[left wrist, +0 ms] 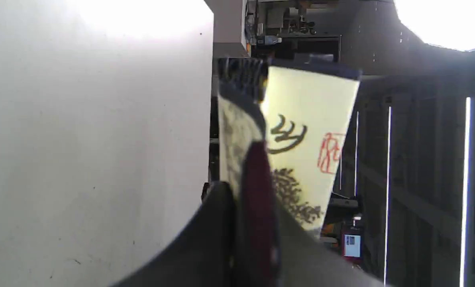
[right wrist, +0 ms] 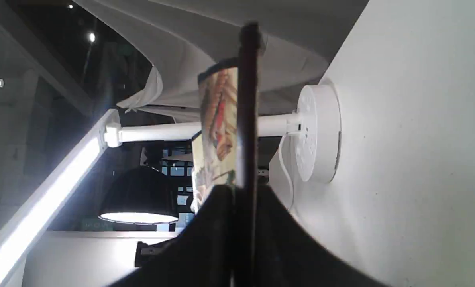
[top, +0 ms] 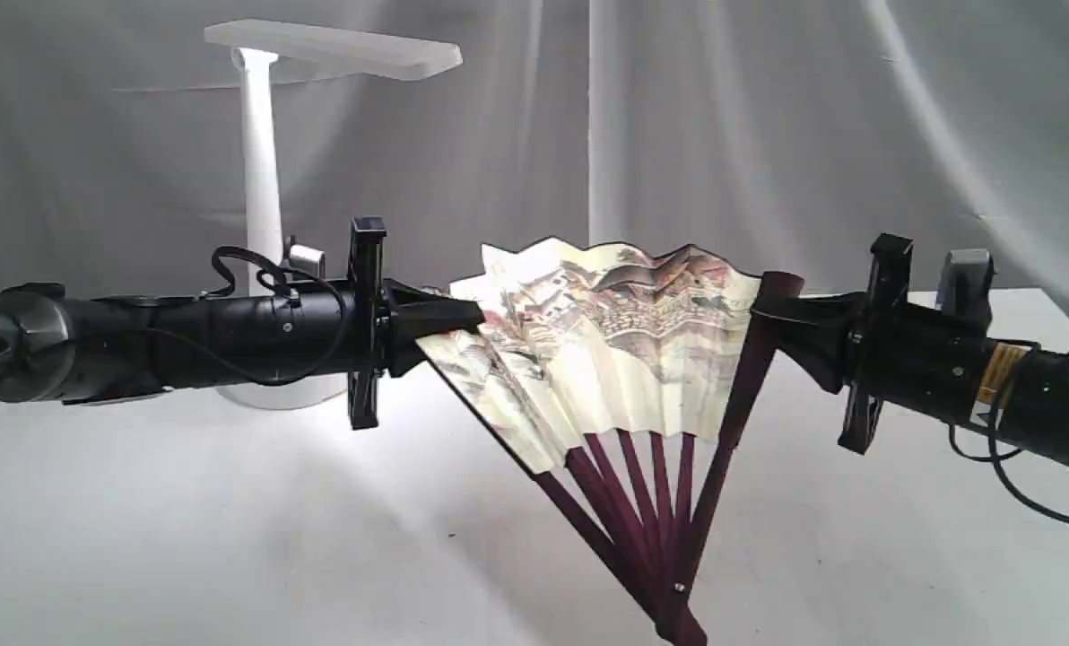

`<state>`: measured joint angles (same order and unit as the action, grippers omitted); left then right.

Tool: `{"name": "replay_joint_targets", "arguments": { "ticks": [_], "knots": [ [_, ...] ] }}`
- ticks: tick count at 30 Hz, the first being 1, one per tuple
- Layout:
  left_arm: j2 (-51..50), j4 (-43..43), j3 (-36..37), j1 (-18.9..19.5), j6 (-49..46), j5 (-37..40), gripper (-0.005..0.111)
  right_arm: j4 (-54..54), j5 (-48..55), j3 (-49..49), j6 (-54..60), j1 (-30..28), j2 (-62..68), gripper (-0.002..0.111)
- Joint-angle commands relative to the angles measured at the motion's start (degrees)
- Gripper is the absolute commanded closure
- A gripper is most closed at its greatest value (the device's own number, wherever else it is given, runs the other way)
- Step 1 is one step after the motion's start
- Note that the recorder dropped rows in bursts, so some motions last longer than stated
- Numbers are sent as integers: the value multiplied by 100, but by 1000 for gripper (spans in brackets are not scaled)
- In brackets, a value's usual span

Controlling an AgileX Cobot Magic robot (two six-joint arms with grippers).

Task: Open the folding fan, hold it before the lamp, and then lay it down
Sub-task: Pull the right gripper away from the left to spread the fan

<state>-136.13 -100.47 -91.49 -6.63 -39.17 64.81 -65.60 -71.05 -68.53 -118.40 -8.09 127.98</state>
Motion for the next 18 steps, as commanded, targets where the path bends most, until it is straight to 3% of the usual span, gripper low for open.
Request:
{"name": "replay_joint_targets", "arguments": {
  "ticks": [1,18],
  "knots": [
    [66,52,-14,45,6,446,107,331,108,-26,140,-65,-88,108],
    [66,227,-14,202,-88,516,107,837,108,-26,151,-77,-88,108]
  ]
}}
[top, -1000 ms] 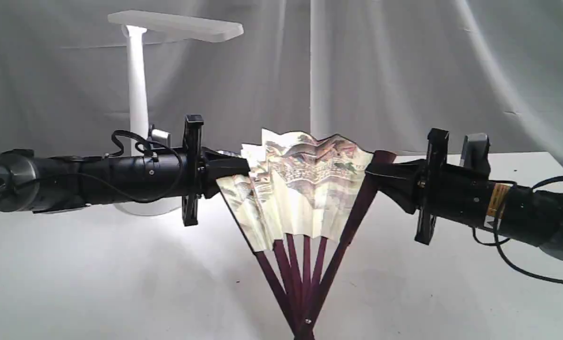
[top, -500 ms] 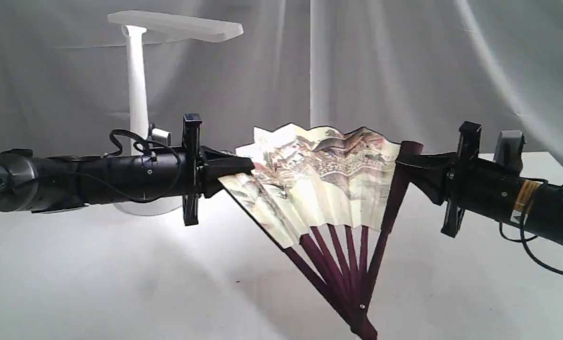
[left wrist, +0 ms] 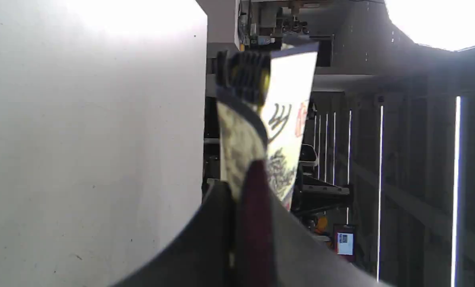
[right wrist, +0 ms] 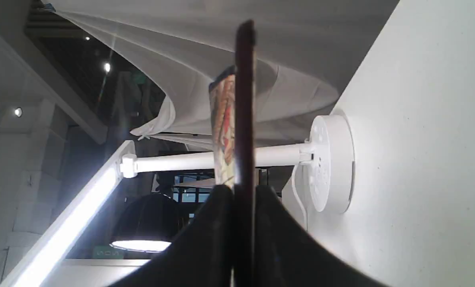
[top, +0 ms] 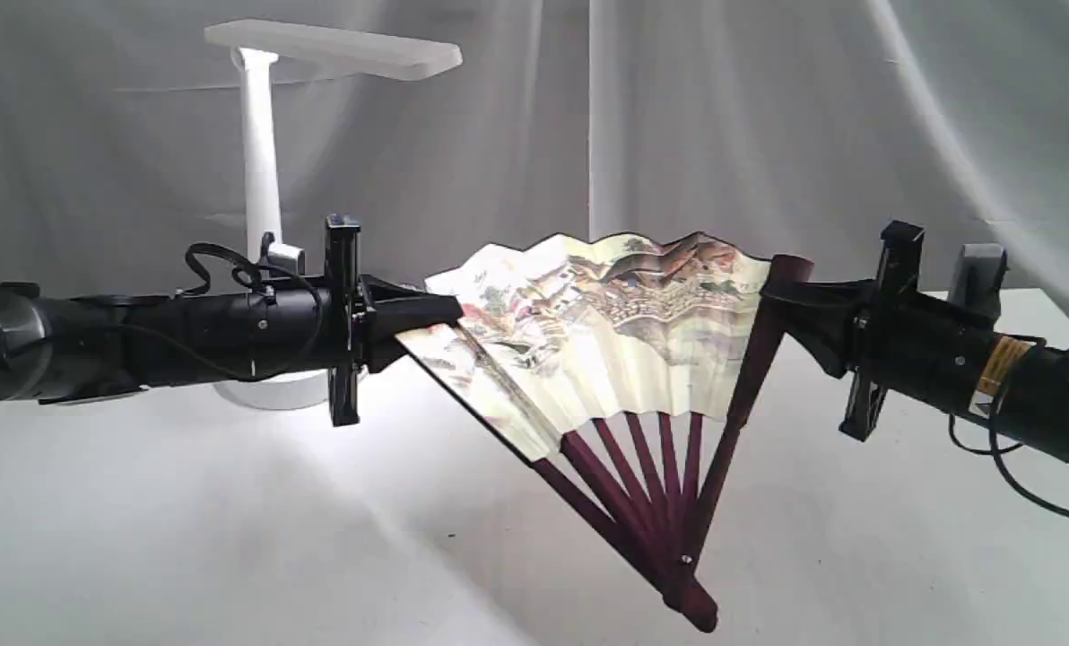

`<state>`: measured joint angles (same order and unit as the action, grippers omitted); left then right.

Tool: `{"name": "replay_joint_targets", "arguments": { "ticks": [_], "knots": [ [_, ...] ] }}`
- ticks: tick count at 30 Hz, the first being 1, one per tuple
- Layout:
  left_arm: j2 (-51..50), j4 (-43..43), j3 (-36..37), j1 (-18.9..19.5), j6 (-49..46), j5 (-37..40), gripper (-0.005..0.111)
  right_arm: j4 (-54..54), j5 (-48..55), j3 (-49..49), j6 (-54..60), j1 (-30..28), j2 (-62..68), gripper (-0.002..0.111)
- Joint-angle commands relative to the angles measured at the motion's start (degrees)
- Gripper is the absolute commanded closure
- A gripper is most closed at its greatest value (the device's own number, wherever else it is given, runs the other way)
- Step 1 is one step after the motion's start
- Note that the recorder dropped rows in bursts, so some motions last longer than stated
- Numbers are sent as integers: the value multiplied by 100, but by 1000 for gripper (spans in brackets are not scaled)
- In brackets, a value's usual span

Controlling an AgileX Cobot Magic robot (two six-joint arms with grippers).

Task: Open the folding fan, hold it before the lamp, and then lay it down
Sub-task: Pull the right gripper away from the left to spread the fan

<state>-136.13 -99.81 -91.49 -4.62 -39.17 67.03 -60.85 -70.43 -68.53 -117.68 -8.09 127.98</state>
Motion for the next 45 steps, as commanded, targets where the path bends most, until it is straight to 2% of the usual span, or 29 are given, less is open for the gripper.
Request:
{"name": "replay_joint_targets", "arguments": {
  "ticks": [1,8,18,28,45],
  "knots": [
    [66,161,-14,0,-129,294,107,399,46,-26,79,-92,-88,108],
    [66,161,-14,0,-198,294,107,479,46,1,79,-299,-88,108],
    [66,200,-14,0,-331,294,107,713,46,204,330,-299,-52,108],
    [66,693,-14,0,-293,294,107,796,46,204,330,-299,-42,108],
    [66,697,-14,103,-197,294,107,995,46,204,330,-332,-42,108]
  ]
}}
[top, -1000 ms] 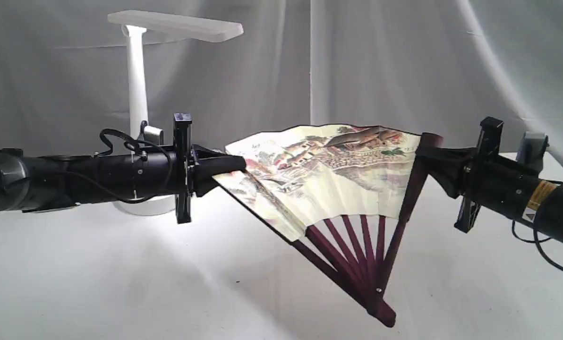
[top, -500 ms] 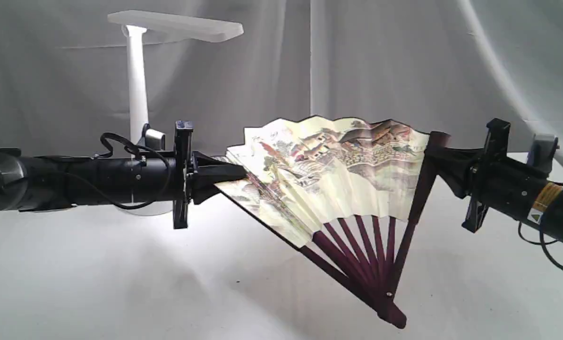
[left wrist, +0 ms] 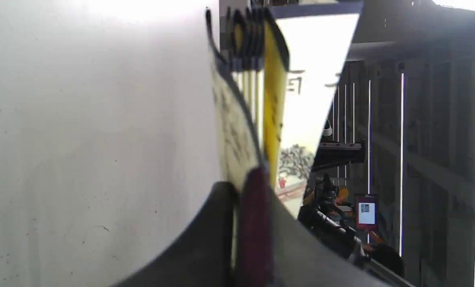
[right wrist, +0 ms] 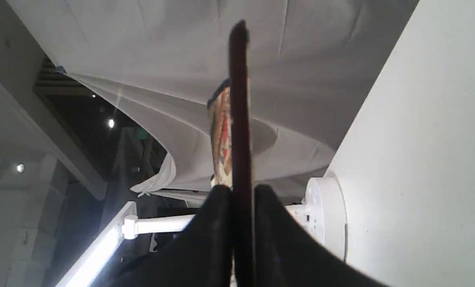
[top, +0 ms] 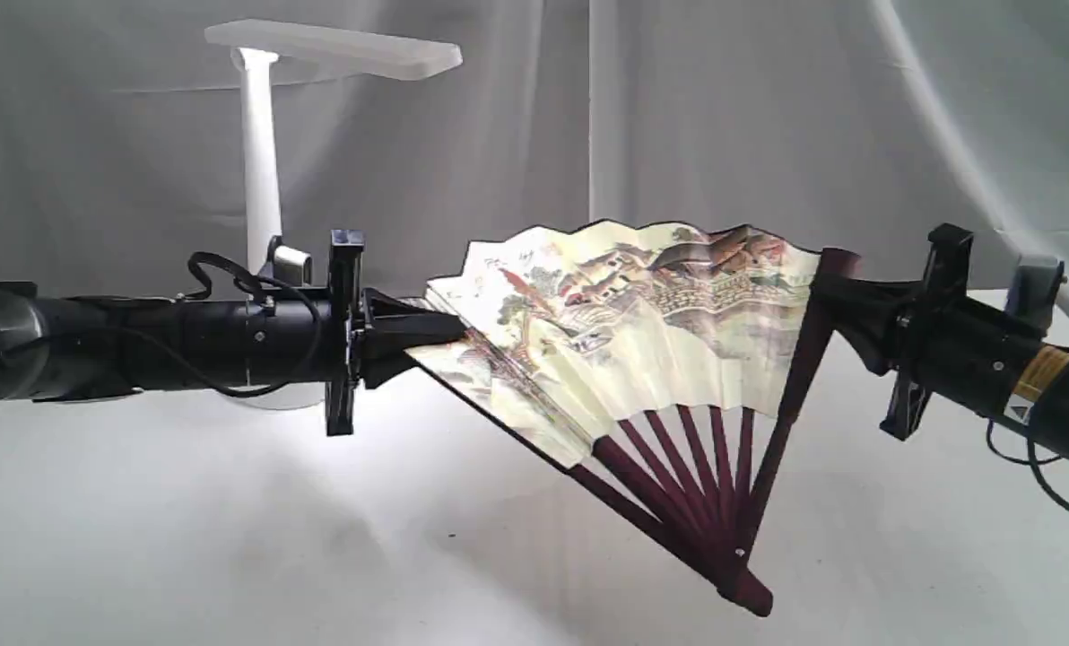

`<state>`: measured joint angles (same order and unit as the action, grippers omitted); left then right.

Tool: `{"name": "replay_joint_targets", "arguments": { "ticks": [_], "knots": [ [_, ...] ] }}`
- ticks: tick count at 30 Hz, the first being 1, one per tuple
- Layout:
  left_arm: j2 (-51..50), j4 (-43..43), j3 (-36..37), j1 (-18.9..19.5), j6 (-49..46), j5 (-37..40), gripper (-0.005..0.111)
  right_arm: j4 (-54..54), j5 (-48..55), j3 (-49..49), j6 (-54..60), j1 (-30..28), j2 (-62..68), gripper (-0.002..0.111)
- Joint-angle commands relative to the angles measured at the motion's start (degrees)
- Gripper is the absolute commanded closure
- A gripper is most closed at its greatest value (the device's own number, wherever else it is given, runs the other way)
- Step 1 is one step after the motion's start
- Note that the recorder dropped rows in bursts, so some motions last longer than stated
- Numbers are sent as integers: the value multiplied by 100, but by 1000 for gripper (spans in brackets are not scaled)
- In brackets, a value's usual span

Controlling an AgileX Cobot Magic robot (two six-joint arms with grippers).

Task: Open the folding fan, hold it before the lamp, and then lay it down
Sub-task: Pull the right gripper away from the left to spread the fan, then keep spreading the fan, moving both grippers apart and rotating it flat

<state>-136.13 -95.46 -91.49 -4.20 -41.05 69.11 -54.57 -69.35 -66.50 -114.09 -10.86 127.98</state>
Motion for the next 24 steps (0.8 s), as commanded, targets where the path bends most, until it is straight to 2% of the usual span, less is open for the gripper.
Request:
{"name": "replay_joint_targets", "arguments": {
  "ticks": [1,11,19,24],
  "knots": [
    [66,272,-14,88,5,85,107,432,-61,1,-29,-55,-42,108],
    [66,304,-14,174,1,85,107,811,-61,1,-29,-84,-42,108],
    [66,304,-14,318,1,85,107,816,-61,1,-29,-438,-42,108],
    [66,328,-14,425,1,85,107,837,-61,1,-29,-467,-42,108]
  ]
}}
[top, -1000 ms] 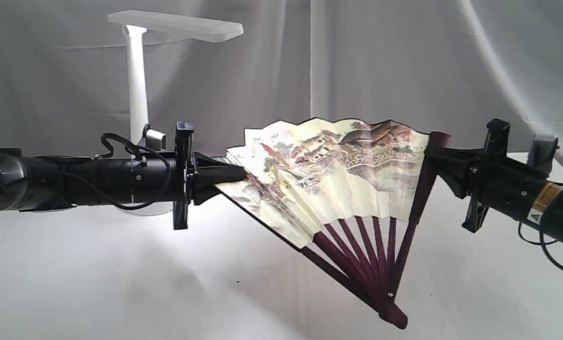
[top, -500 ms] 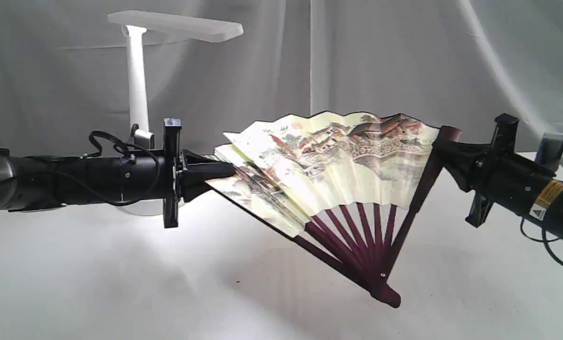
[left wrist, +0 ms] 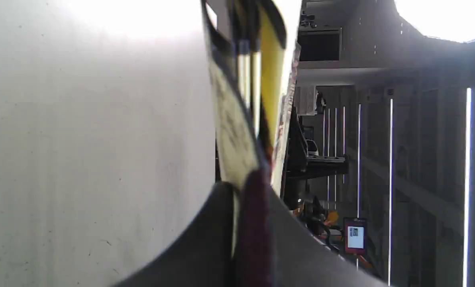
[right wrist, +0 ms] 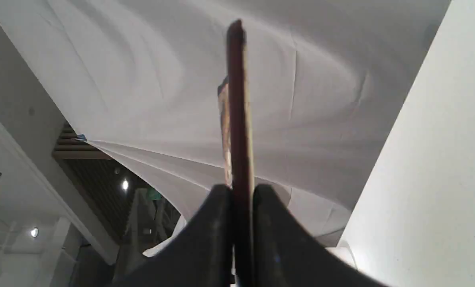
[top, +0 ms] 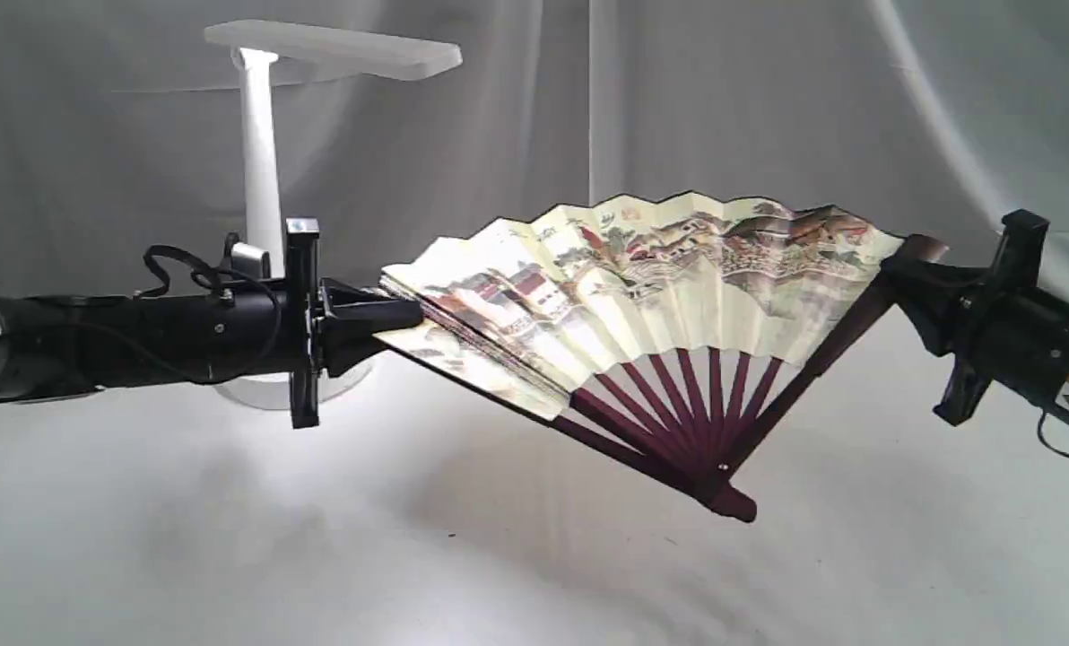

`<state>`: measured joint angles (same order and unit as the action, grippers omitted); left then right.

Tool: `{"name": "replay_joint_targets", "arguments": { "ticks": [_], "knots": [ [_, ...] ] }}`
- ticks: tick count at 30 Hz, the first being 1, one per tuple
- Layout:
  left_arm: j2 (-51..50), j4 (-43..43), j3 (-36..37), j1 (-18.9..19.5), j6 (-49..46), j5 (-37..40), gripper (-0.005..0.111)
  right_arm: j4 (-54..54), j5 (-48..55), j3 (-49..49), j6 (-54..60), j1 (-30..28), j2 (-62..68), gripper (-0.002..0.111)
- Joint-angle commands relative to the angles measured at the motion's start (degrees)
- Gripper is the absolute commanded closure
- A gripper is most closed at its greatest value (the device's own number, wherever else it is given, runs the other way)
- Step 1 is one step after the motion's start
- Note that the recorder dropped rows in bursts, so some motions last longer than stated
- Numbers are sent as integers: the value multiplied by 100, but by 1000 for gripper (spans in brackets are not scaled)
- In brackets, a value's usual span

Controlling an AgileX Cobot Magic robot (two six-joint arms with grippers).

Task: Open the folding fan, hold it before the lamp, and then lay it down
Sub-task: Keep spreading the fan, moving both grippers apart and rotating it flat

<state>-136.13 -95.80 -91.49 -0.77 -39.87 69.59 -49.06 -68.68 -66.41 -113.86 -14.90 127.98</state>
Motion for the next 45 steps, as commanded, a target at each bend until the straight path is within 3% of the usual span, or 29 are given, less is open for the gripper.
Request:
{"name": "replay_joint_targets", "arguments": {
  "ticks": [1,22,31,45],
  "knots": [
    [66,389,-14,94,-109,38,107,302,-128,-8,-52,-63,-42,108],
    [66,566,-2,482,-77,38,107,1084,-4,288,44,-63,-42,108],
    [66,621,-2,493,-65,38,107,1761,-128,697,528,-63,-42,108],
    [436,1075,-2,592,82,38,107,1932,-128,726,734,-63,-42,108]
  ]
}}
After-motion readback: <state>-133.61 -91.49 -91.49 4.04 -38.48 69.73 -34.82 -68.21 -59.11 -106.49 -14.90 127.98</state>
